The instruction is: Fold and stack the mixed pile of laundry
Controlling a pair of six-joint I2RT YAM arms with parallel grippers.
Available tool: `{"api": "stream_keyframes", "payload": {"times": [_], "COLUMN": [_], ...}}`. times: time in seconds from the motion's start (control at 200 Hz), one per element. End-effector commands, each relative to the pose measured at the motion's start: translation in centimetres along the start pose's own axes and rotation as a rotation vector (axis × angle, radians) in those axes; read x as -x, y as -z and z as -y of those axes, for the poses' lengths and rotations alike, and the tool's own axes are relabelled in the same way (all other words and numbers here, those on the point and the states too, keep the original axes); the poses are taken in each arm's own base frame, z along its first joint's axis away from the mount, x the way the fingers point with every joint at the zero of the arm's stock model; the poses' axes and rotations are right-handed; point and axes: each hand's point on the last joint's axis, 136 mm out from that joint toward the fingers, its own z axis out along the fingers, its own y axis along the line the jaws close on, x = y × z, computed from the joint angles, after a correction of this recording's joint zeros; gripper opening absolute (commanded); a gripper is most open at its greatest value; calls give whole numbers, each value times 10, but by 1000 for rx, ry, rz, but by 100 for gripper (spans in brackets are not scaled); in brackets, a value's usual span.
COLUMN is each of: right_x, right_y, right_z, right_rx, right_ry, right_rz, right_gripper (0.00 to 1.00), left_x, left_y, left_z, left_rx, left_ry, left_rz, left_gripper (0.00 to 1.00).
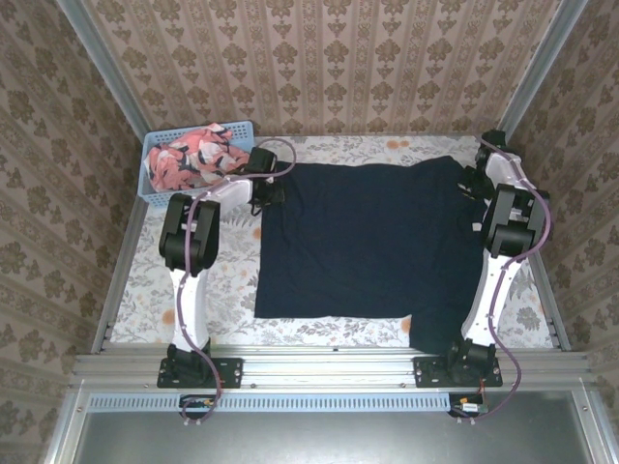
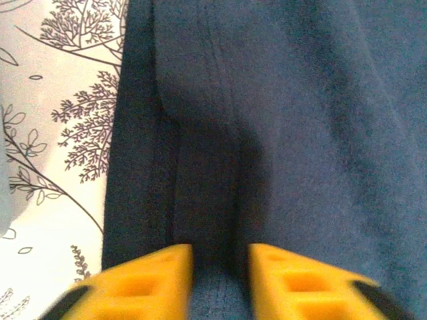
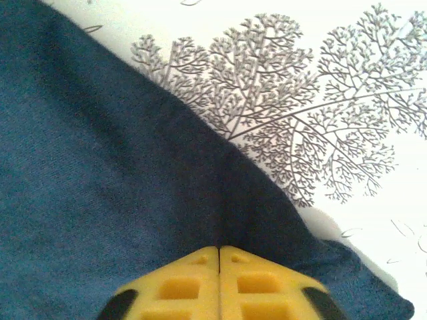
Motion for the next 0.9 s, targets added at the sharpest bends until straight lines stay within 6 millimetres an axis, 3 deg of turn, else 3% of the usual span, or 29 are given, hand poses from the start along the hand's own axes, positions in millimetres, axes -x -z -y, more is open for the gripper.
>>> {"api": "stream_keyframes", "payload": {"times": [0.0, 0.09, 0.25, 0.47, 0.605, 0.695, 0.745, 0.765, 0.805, 0.85, 0.895], "right_x": [10, 12, -15, -68, -108, -127, -131, -131, -127, -118, -104], "right_y": [21, 41, 65, 53, 62, 66, 70, 72, 77, 84, 94], "right_z": [9, 21, 27, 32, 39, 48, 53, 54, 56, 56, 54], "right_rx": [-10, -4, 42, 43, 11, -14, -30, -36, -52, -62, -70], "right_ry": [-43, -83, -115, -129, -104, -110, -110, -106, -98, -84, -68], "right_rz": [32, 70, 96, -41, -75, -87, -77, -73, -60, -33, 13], "right_gripper": [0, 0, 0, 0, 0, 6, 8, 14, 30, 39, 50], "left_x": [-11, -13, -19, -43, -68, -81, -82, -80, -74, -64, -51], "left_y": [-2, 9, 39, 63, 76, 84, 90, 93, 100, 106, 112], "left_z": [-7, -16, -24, -15, -5, -5, -4, -4, -2, 1, 3], "left_rx": [57, 98, 110, 62, 48, 43, 39, 38, 35, 40, 47], "left_ry": [-36, -53, -51, -53, -95, -96, -97, -98, -103, -110, -122], "left_rz": [-47, -39, -15, -65, -116, -154, -157, -152, -132, -98, -59], "left_gripper": [4, 0, 0, 0, 0, 0, 9, 16, 36, 65, 81]}}
